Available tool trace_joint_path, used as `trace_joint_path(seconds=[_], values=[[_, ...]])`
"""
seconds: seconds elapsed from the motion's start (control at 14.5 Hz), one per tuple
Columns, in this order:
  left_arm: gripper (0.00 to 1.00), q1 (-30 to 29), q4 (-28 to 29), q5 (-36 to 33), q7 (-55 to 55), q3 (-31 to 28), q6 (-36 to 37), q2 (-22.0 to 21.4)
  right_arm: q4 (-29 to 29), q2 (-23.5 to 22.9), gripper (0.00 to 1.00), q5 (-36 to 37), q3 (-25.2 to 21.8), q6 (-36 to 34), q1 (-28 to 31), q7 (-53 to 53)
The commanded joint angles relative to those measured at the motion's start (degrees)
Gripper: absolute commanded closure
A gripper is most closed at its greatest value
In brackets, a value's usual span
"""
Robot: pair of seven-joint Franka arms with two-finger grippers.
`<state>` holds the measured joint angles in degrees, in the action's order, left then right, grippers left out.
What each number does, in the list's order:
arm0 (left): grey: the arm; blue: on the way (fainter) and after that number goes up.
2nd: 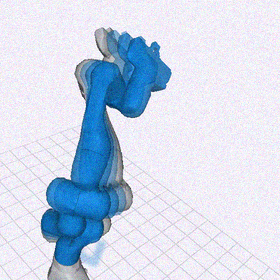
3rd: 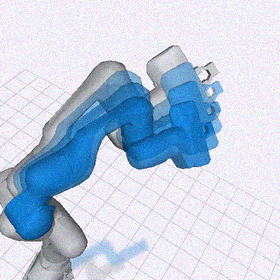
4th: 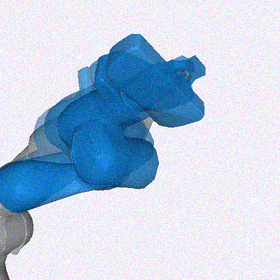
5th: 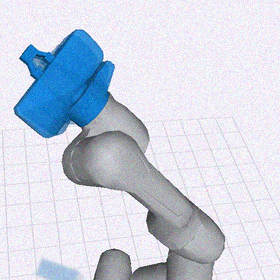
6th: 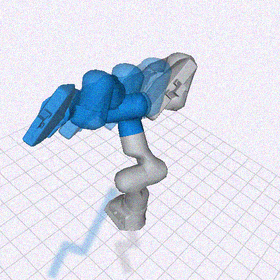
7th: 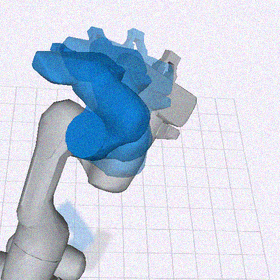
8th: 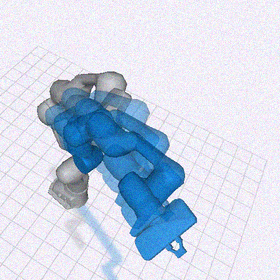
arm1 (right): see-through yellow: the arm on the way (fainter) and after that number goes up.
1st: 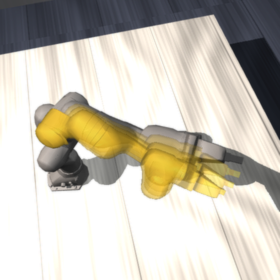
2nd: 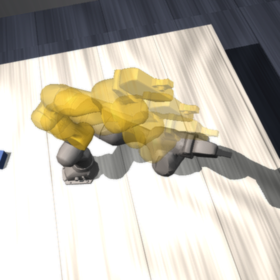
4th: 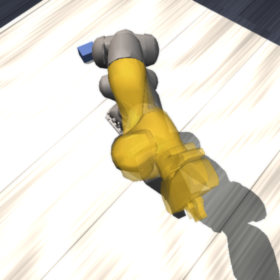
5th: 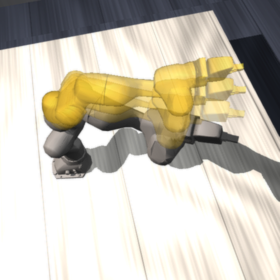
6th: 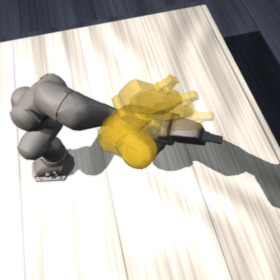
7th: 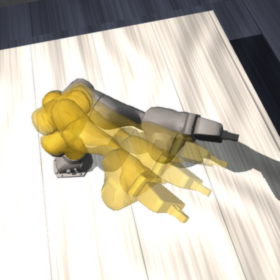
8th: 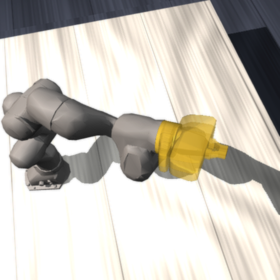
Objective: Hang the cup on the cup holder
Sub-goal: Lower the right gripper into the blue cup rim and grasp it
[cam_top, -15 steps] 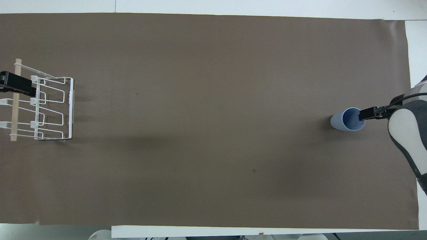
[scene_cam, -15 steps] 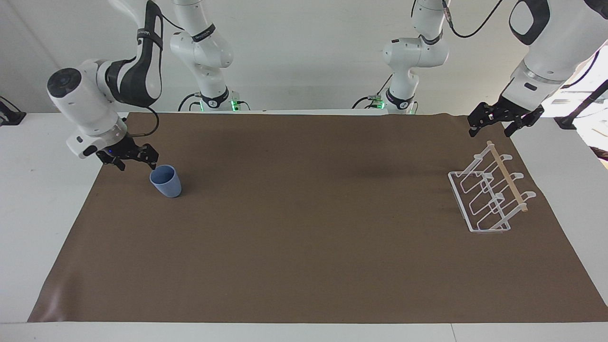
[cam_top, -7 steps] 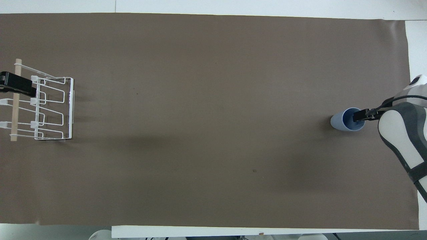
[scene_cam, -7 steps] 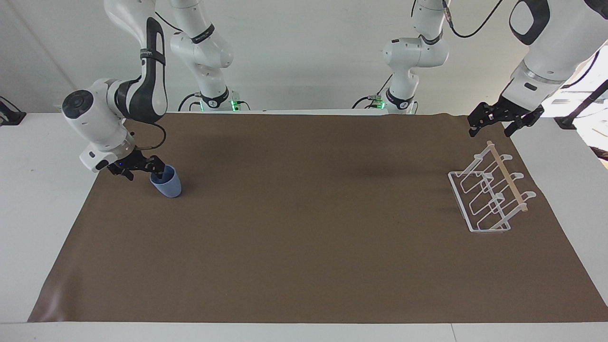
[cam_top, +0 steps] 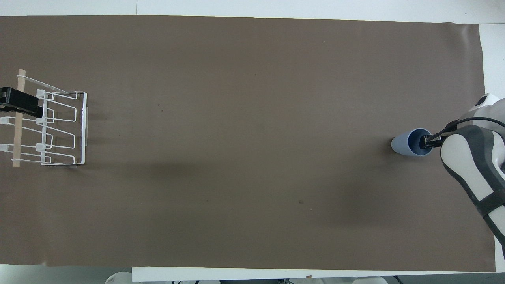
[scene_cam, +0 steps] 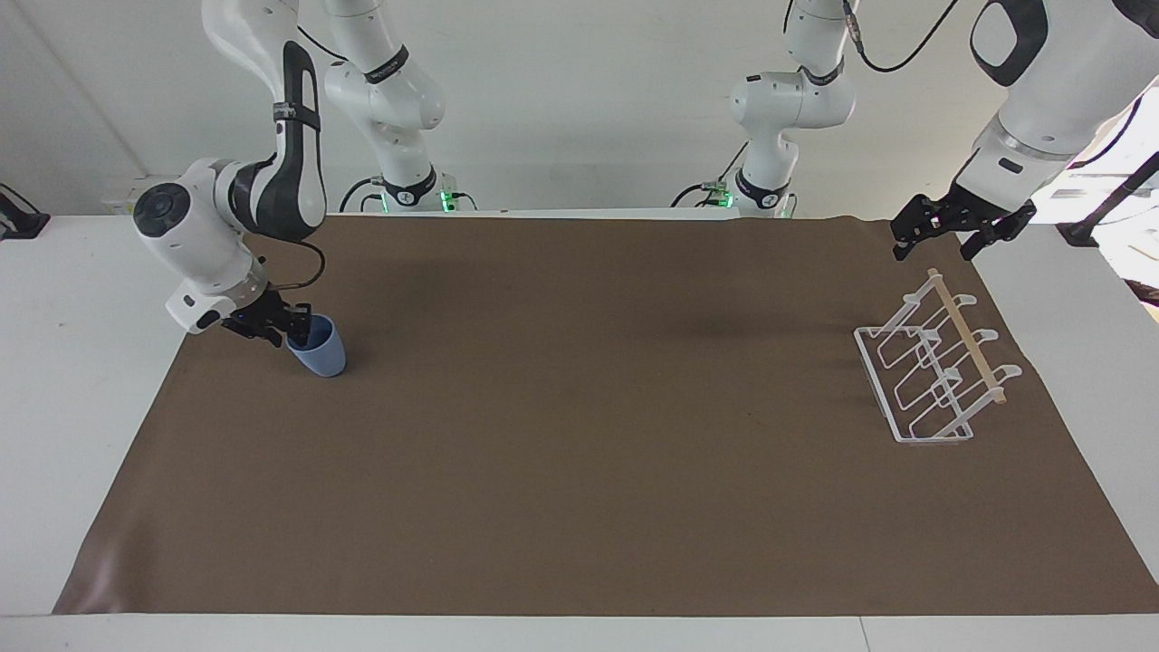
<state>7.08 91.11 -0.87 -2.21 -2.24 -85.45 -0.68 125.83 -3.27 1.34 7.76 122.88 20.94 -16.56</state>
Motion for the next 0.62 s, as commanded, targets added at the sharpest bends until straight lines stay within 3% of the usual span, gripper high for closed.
trace_joint_path(seconds=[0.0,0.21,0.41,0.55], values=[[0.00,-0.1,0.4,-1.1,-0.6,-0.2,3.4,-0.6,0.8,0.6,1.00,-0.7,0.5,0.8,0.3,-2.0],[0.00,-0.1,0.4,-1.1,-0.5,-0.4,3.2,-0.6,-0.1,0.5,1.00,-0.7,0.7,-0.7,0.3,-2.2],[0.00,0.8,0.6,-1.1,9.8,-0.3,2.0,-0.5,-8.0,0.5,1.00,-1.7,0.9,-10.8,-2.8,-2.9],[0.00,2.2,0.9,-0.4,19.3,0.3,1.7,-0.5,-12.2,0.7,1.00,-12.9,1.1,-14.9,-4.9,-2.9]])
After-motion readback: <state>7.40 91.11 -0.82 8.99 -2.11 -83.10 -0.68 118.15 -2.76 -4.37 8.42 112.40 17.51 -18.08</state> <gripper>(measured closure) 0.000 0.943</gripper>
